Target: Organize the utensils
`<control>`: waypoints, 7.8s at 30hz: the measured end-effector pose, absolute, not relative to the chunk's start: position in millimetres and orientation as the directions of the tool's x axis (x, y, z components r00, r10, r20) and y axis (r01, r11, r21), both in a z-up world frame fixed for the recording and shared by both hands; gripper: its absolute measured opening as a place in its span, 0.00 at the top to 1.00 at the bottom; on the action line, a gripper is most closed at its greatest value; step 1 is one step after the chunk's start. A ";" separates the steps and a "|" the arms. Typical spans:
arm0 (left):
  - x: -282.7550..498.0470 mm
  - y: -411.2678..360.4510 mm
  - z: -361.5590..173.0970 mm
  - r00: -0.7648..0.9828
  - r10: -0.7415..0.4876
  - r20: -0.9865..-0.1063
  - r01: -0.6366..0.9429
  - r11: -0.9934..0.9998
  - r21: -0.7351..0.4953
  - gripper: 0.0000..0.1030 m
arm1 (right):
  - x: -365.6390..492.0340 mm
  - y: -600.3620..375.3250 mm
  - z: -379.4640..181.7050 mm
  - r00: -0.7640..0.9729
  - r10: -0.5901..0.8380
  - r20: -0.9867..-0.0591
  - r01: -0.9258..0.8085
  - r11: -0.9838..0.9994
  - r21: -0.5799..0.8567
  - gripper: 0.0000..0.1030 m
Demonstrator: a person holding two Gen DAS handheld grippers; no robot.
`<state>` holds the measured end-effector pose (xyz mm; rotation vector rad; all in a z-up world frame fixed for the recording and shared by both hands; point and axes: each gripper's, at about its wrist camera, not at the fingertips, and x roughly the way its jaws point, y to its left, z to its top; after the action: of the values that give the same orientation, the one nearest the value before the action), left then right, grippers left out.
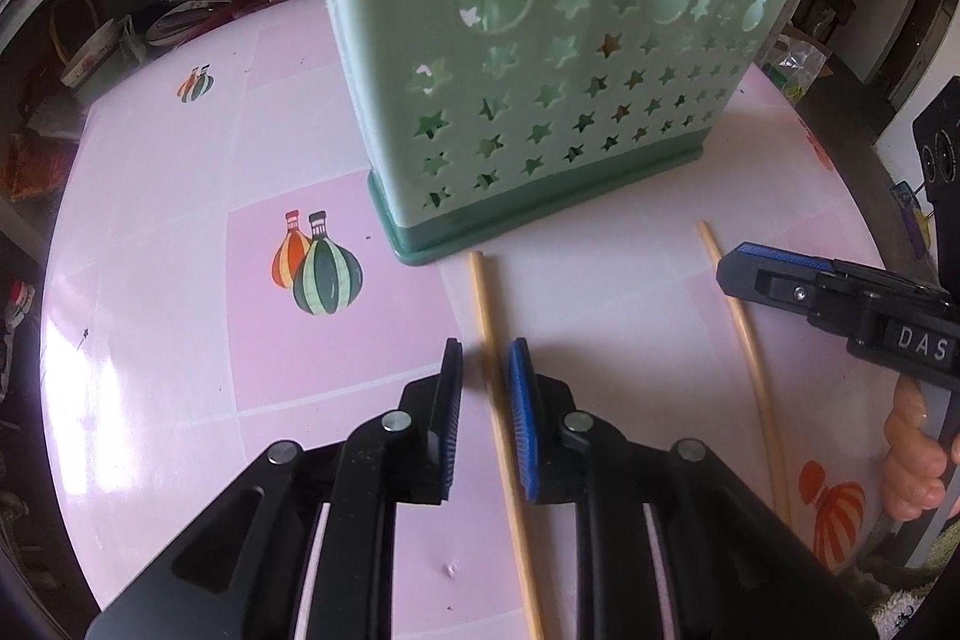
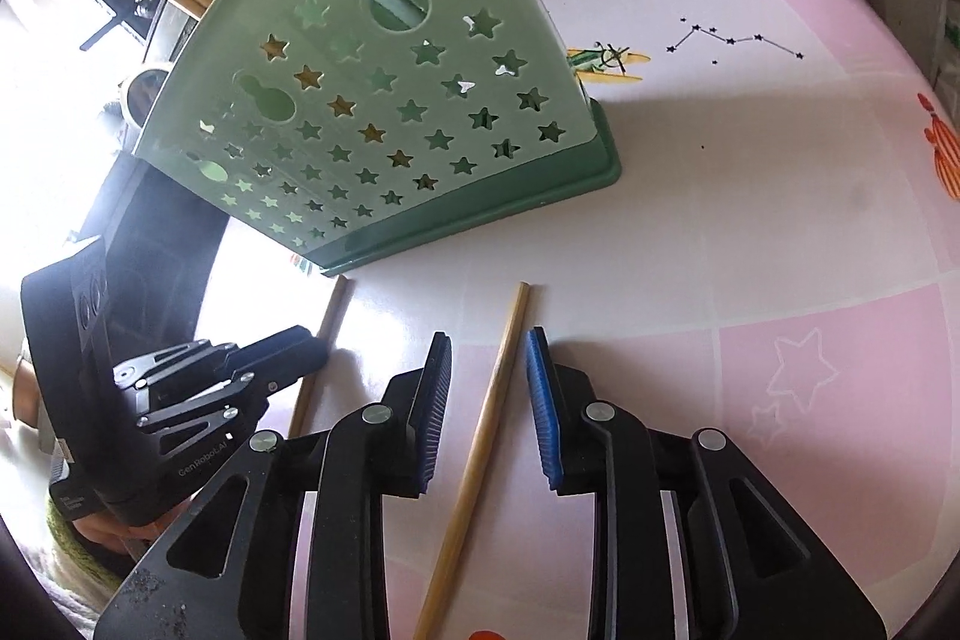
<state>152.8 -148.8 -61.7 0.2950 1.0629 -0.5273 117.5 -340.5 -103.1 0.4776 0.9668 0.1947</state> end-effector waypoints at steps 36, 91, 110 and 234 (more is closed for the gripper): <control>114.7 -83.5 110.9 0.655 -0.549 -0.519 0.511 0.828 -0.232 0.95 | 84.0 -387.5 -46.1 0.751 0.373 -0.545 0.054 0.787 0.614 0.97; 184.2 -117.3 96.3 0.666 -0.645 -0.374 0.529 0.762 -0.373 0.94 | 67.6 -392.4 12.2 0.814 0.371 -0.447 -0.021 0.788 0.615 0.97; 133.6 -64.3 81.0 0.716 -0.574 -0.398 0.455 0.815 -0.357 0.41 | 90.5 -381.9 139.1 0.897 0.360 -0.258 -0.227 0.874 0.430 1.00; 102.1 -64.7 54.9 0.800 0.066 -0.596 -0.027 0.997 0.074 0.06 | 72.4 -294.8 -2.0 0.768 -0.192 -0.612 0.202 0.978 -0.053 0.10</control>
<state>102.1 -64.7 54.9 0.0628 0.6418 0.0494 72.4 -294.8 -2.0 0.0159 0.6621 -0.2137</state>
